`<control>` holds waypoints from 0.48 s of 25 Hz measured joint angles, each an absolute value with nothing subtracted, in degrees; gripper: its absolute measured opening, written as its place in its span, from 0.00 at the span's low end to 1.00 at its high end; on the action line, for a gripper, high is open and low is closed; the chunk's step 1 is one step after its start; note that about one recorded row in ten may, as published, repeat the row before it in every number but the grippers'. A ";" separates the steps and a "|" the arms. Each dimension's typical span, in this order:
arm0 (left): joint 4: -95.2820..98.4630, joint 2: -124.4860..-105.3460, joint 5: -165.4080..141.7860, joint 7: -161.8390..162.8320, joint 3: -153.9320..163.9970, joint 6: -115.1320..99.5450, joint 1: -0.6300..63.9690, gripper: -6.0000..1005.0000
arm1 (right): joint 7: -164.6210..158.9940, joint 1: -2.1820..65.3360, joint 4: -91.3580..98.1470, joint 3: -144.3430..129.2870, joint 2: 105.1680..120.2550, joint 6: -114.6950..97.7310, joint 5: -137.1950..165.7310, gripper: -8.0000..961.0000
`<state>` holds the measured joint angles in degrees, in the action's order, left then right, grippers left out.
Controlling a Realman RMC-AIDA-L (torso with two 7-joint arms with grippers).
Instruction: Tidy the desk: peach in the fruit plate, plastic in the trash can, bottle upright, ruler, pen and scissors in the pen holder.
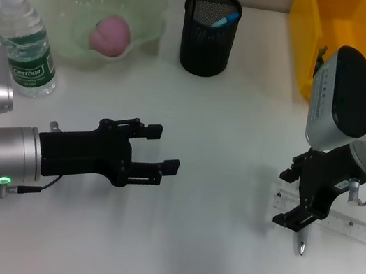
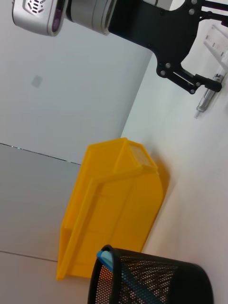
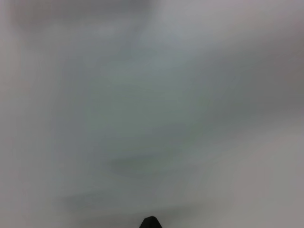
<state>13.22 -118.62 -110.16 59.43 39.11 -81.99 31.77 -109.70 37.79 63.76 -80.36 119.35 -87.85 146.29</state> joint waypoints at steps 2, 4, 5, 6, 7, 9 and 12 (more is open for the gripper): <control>13.16 -118.64 -110.09 59.47 39.11 -82.00 31.79 0.76 | -109.55 37.79 63.76 -80.35 119.35 -87.70 146.31 0.85; 13.12 -118.65 -110.03 59.51 39.11 -81.97 31.85 0.76 | -109.29 37.79 63.75 -80.35 119.35 -87.47 146.34 0.85; 13.11 -118.65 -110.01 59.50 39.11 -81.94 31.89 0.76 | -109.14 37.79 63.75 -80.35 119.35 -87.31 146.34 0.85; 13.10 -118.65 -110.00 59.51 39.11 -81.89 31.95 0.76 | -109.03 37.79 63.75 -80.34 119.35 -87.20 146.34 0.84; 13.09 -118.65 -109.99 59.51 39.11 -81.86 32.02 0.76 | -108.96 37.79 63.73 -80.34 119.35 -87.18 146.34 0.84; 13.05 -118.65 -109.97 59.50 39.06 -81.82 32.13 0.76 | -108.84 37.79 63.69 -80.33 119.35 -87.15 146.27 0.84; 13.01 -118.65 -109.93 59.50 39.02 -81.74 32.26 0.76 | -108.45 37.79 63.66 -80.36 119.35 -87.13 146.21 0.84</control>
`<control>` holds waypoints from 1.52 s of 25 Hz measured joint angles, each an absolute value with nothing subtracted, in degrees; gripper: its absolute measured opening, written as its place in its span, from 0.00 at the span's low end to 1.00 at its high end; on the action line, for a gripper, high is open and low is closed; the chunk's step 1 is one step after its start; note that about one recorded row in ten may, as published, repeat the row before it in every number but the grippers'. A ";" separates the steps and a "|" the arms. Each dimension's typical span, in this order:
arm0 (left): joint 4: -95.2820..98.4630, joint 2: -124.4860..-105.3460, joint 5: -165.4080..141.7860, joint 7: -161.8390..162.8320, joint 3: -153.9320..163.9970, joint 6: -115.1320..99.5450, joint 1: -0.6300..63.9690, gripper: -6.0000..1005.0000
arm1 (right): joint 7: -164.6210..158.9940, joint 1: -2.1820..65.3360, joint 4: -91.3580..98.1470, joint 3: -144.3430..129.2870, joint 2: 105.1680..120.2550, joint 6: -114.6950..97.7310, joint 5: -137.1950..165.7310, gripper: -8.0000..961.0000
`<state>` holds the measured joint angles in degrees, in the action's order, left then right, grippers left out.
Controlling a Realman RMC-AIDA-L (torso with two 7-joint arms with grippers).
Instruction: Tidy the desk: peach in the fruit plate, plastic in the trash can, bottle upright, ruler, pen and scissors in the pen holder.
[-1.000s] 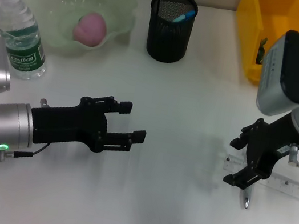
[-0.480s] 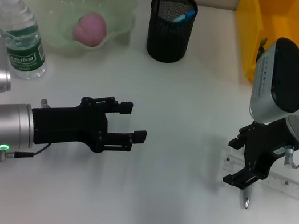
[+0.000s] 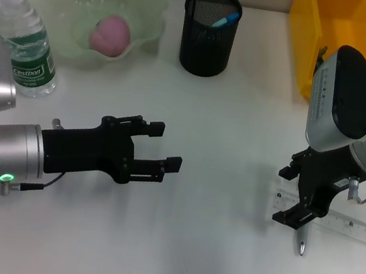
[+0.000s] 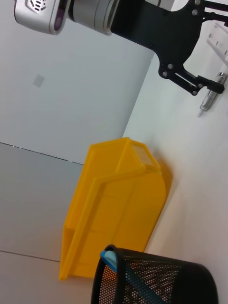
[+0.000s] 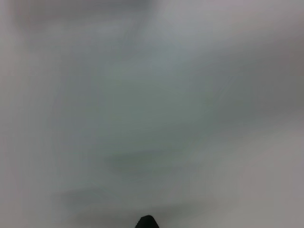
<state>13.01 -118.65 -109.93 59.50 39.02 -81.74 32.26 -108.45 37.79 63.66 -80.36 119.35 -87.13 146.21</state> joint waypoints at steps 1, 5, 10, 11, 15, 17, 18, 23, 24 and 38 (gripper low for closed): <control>12.99 -118.65 -109.91 59.50 39.01 -81.70 32.27 0.76 | -108.35 37.79 63.63 -80.39 119.35 -87.12 146.20 0.83; 12.92 -118.66 -109.85 59.50 38.87 -81.64 32.27 0.76 | -108.29 37.85 63.39 -80.41 119.35 -87.10 146.18 0.83; 12.92 -118.65 -109.85 59.56 38.93 -81.64 32.26 0.76 | -108.27 37.91 63.16 -80.42 119.35 -87.09 146.07 0.75; 12.93 -118.65 -109.85 59.56 38.93 -81.64 32.25 0.76 | -108.27 37.93 63.13 -80.42 119.35 -87.09 146.06 0.72; 12.98 -118.65 -109.86 59.58 39.01 -81.70 32.25 0.76 | -108.25 38.06 62.56 -80.42 119.35 -86.81 146.06 0.59; 12.95 -118.65 -109.86 59.58 39.02 -81.78 32.25 0.76 | -108.22 38.23 61.96 -80.44 119.35 -86.43 146.06 0.51; 12.95 -118.65 -109.86 59.59 39.02 -81.84 32.25 0.76 | -108.21 38.27 61.72 -80.51 119.35 -86.30 146.06 0.47; 12.92 -118.65 -109.86 59.59 39.00 -81.94 32.19 0.75 | -108.20 38.21 61.82 -81.02 119.37 -86.23 146.06 0.47; 12.92 -118.65 -109.86 59.59 39.00 -81.94 32.19 0.75 | -108.21 38.16 61.99 -81.00 119.39 -86.21 146.06 0.47; 13.23 -118.65 -109.78 60.66 38.40 -82.47 31.89 0.75 | -111.85 37.70 66.73 -75.73 119.38 -87.00 143.94 0.40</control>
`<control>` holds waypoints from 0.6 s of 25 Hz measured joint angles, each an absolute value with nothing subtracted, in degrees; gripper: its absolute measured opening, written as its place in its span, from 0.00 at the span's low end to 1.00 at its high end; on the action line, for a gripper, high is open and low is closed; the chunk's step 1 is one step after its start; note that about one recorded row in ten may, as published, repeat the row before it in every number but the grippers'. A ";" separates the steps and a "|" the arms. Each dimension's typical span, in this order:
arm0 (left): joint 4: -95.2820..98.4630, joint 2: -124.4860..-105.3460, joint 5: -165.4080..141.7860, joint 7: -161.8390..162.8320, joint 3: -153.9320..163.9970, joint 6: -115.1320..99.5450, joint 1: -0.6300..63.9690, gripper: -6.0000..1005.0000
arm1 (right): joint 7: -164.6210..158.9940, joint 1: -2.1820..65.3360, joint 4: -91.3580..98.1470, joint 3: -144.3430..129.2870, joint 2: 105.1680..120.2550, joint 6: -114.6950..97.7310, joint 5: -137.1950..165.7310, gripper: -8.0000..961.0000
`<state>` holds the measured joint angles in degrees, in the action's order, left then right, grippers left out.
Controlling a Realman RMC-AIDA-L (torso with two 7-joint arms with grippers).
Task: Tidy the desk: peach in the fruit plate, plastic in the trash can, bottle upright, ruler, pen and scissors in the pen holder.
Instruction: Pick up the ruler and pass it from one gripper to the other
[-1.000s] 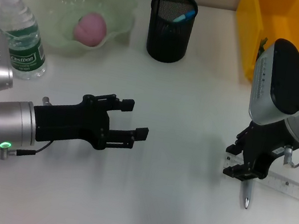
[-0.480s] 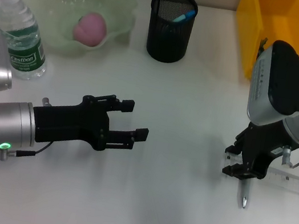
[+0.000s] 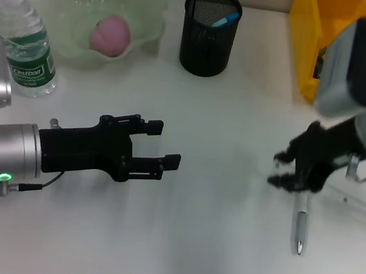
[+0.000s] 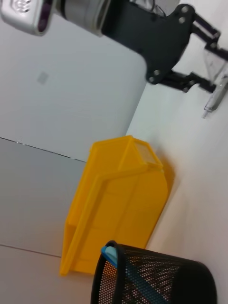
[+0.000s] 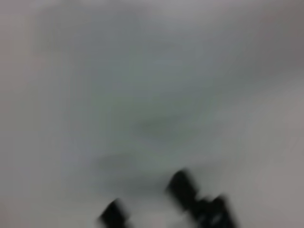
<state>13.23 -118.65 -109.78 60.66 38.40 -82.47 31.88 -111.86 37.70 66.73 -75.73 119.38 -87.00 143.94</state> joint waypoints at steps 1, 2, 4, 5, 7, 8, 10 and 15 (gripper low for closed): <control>13.23 -118.68 -109.67 60.87 38.35 -82.61 31.93 0.75 | -112.74 37.62 67.47 -74.38 119.38 -86.95 143.55 0.40; 13.20 -118.71 -109.44 61.13 38.32 -82.90 32.02 0.75 | -113.59 37.44 68.33 -72.94 119.36 -86.62 143.11 0.40; 13.07 -118.77 -109.07 61.26 38.31 -83.38 32.16 0.75 | -114.92 36.83 69.62 -70.61 119.36 -85.52 141.98 0.40; 12.96 -118.82 -108.74 61.28 38.32 -83.88 32.24 0.75 | -115.72 36.29 70.26 -69.34 119.38 -84.27 140.91 0.40; 12.87 -118.93 -107.51 61.28 38.32 -84.98 32.29 0.75 | -117.06 35.05 71.13 -67.22 119.39 -81.34 138.60 0.40; 12.86 -118.95 -107.07 61.28 38.31 -85.14 32.31 0.75 | -117.49 34.24 71.32 -66.34 119.40 -79.36 137.07 0.40; 12.82 -118.98 -106.35 61.28 38.32 -85.38 32.34 0.75 | -117.62 32.82 71.41 -65.33 119.41 -76.17 134.08 0.40; 11.45 -119.10 -102.24 59.23 38.55 -85.68 32.98 0.75 | -113.62 27.09 71.25 -65.47 119.48 -67.24 119.86 0.40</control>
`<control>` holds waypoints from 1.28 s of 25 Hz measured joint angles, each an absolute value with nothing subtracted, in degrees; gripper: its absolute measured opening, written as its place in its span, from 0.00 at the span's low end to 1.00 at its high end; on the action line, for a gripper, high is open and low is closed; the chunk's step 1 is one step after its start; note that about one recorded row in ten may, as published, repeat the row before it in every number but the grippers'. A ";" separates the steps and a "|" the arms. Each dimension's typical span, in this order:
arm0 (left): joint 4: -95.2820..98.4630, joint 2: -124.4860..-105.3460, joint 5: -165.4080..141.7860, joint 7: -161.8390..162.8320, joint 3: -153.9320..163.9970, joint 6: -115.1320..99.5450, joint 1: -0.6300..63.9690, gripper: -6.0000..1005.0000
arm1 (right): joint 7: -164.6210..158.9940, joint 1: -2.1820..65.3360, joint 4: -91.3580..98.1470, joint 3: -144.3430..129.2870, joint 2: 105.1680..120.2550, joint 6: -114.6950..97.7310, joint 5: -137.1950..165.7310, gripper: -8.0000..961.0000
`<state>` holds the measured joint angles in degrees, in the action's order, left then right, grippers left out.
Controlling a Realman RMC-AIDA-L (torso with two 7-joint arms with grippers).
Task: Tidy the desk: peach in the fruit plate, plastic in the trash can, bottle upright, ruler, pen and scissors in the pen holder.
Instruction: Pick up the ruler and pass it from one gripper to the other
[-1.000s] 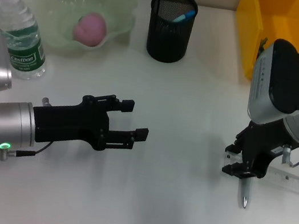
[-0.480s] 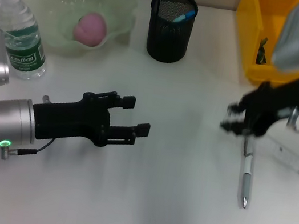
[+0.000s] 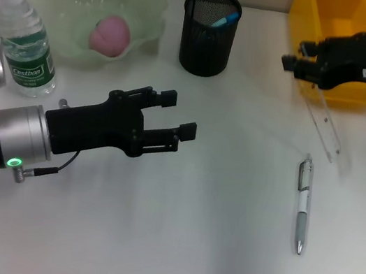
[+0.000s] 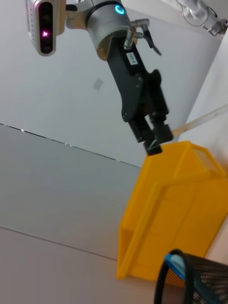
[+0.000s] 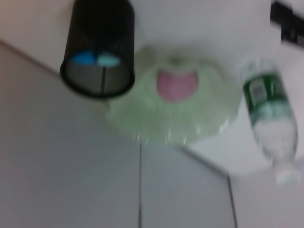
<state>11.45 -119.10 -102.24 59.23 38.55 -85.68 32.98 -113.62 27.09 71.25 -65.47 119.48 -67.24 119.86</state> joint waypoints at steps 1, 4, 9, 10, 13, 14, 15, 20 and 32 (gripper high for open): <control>11.20 -119.11 -102.17 58.87 38.57 -85.88 33.23 0.75 | -113.62 27.09 71.25 -65.47 119.48 -67.24 119.86 0.40; 10.88 -119.15 -102.15 58.71 38.58 -86.28 33.57 0.75 | -111.52 25.36 70.74 -65.15 119.51 -66.10 112.81 0.40; 10.56 -119.18 -101.47 58.60 38.32 -86.69 34.10 0.74 | -102.79 22.83 67.15 -65.27 119.53 -64.82 99.74 0.40; 10.55 -119.18 -101.43 58.50 38.32 -86.69 34.17 0.74 | -100.33 22.54 65.53 -65.32 119.53 -64.77 96.40 0.40; 10.39 -119.18 -101.27 57.98 38.32 -86.69 34.29 0.74 | -89.92 22.20 57.60 -66.21 119.58 -63.92 82.93 0.40; 10.39 -119.18 -101.27 57.98 38.32 -86.69 34.29 0.74 | -89.92 22.20 57.60 -66.21 119.58 -63.92 82.93 0.40; 10.39 -119.18 -101.27 57.98 38.32 -86.69 34.29 0.74 | -84.72 22.20 54.02 -67.44 119.61 -63.43 76.87 0.40; 5.12 -119.17 -96.20 50.91 38.31 -84.51 35.09 0.74 | -69.97 22.91 44.40 -73.25 119.71 -62.73 60.63 0.40; -9.71 -119.18 -91.85 32.73 28.87 -75.96 37.93 0.74 | -50.17 25.66 34.70 -90.54 119.88 -58.86 34.98 0.40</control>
